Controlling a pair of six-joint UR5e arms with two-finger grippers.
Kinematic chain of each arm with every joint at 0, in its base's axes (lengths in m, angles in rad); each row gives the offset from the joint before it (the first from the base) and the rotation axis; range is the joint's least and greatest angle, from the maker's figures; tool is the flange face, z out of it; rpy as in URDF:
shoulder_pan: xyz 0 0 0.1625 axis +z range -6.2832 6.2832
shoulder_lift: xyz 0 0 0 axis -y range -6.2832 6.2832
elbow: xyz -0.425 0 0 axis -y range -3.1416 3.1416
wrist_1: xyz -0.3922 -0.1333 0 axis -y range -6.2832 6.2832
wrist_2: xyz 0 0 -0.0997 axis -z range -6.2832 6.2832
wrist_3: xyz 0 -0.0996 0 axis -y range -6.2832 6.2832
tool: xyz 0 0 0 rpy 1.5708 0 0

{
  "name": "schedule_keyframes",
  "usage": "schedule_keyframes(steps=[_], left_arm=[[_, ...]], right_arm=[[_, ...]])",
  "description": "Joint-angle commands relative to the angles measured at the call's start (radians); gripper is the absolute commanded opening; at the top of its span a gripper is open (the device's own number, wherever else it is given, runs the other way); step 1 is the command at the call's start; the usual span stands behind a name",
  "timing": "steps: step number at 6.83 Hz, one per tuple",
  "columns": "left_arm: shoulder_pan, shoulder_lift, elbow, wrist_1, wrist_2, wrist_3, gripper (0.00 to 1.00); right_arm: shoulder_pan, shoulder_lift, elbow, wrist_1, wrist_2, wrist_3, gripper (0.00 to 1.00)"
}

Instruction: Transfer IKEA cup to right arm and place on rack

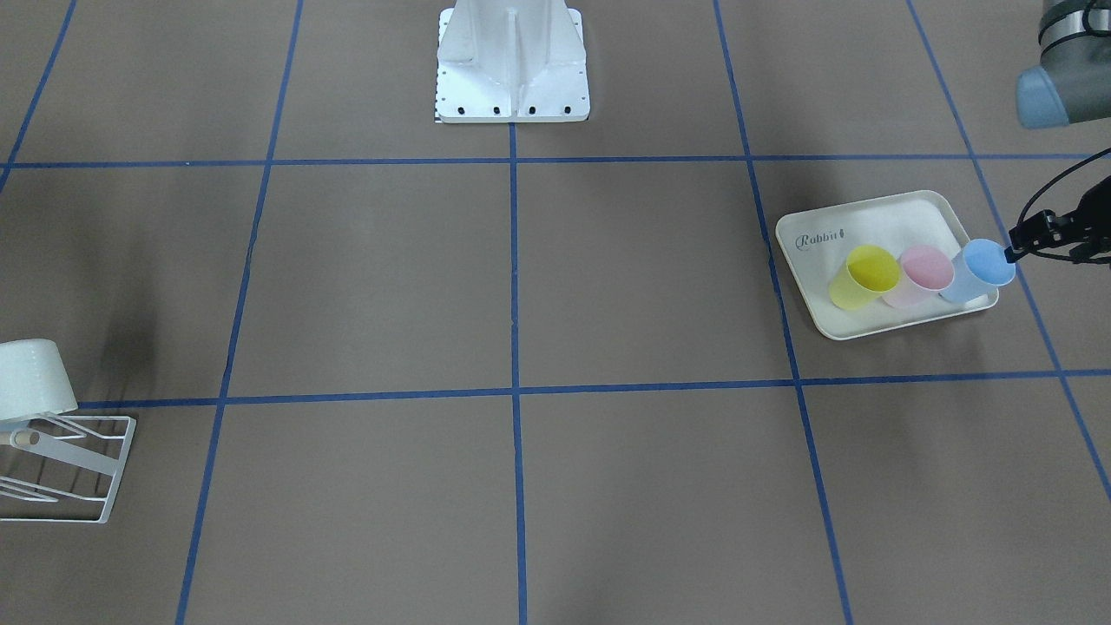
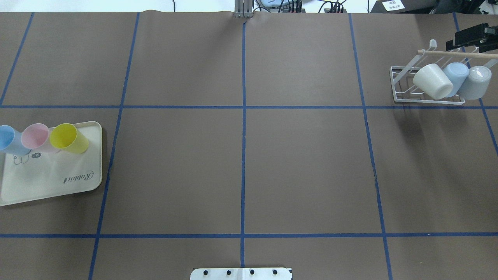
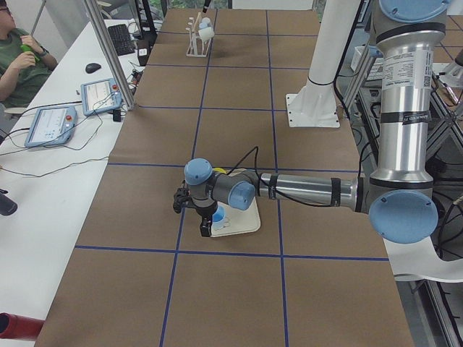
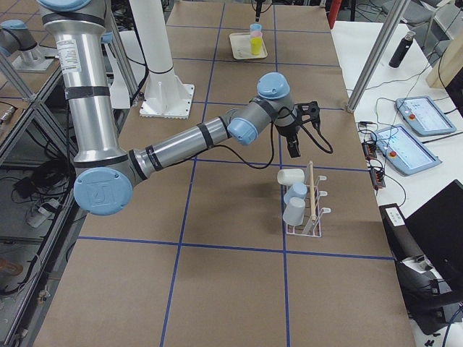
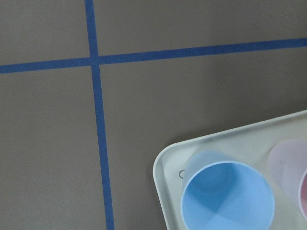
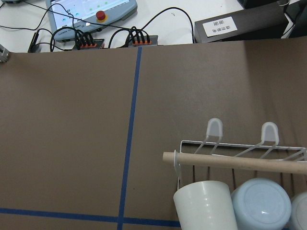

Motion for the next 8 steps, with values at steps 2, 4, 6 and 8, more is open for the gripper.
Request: schedule_keyframes(steps=[2,4,6,8], left_arm=[[0.060,0.007,0.039,-0.088,0.003,-0.067,0.99],[0.066,0.012,0.076,-0.145,0.003,-0.065,0.04],[0.064,0.013,0.062,-0.142,-0.003,-0.099,0.00],[0.017,0.010,0.024,-0.116,-0.145,-0.133,0.00]], right_arm=[[-0.001,-0.001,-0.004,0.002,0.000,-0.001,1.00],[-0.001,-0.001,-0.004,0.002,0.000,-0.001,1.00],[-0.003,0.001,-0.004,0.003,0.000,-0.001,1.00],[-0.004,0.008,-0.004,0.000,0.000,0.001,1.00]])
